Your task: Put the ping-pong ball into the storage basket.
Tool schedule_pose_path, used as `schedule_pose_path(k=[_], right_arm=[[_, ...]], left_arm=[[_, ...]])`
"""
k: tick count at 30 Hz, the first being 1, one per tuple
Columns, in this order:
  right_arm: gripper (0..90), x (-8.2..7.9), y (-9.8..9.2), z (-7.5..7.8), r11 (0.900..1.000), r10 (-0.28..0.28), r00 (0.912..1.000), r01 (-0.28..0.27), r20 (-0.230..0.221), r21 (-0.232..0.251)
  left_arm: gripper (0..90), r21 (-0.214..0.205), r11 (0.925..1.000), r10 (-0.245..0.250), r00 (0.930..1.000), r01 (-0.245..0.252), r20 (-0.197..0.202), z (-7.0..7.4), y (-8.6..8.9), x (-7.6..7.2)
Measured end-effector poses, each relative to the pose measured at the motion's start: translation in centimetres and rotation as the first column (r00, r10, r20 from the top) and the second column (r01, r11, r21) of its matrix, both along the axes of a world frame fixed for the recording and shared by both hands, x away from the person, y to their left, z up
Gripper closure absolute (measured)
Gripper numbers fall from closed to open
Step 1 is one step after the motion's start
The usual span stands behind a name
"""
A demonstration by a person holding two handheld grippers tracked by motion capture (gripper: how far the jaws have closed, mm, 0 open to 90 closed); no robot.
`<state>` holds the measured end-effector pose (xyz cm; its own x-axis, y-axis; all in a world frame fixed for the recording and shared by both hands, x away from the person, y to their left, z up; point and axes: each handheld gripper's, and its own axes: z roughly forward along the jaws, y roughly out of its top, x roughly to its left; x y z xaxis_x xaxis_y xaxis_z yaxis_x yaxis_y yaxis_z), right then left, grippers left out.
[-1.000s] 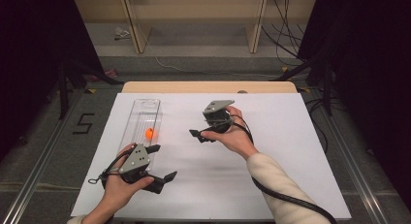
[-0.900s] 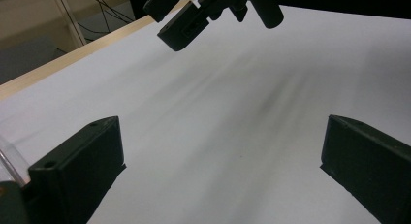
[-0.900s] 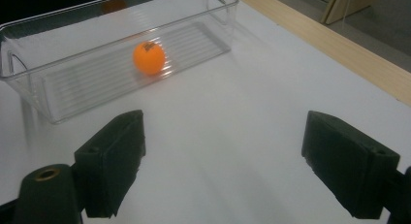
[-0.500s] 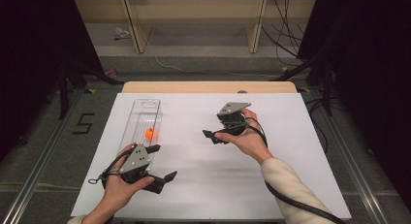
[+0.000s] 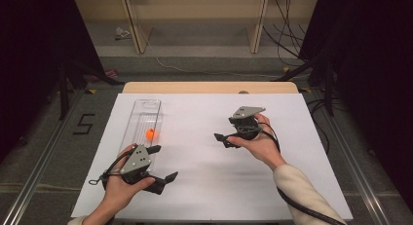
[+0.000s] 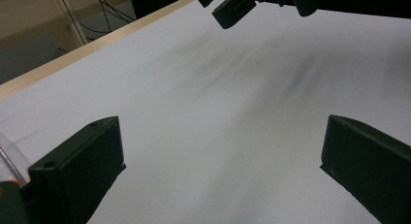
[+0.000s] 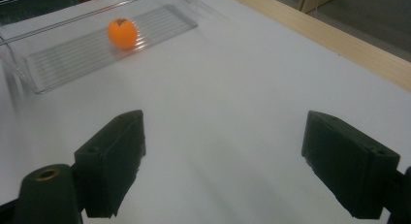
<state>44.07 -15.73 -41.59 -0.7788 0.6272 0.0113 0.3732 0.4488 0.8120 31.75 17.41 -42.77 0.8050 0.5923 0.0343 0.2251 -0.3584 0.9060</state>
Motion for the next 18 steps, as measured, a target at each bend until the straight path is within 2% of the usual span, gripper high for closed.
schedule_pose_path(k=[18], right_arm=[[16.3, -1.3, -2.5, -0.5, 0.9995, -0.030, 0.9995, 0.030, -0.006, -0.004]], left_arm=[[1.0, -0.002, 1.0000, 0.001, 1.0000, -0.001, 0.001, 0.0, 0.0, 0.0]])
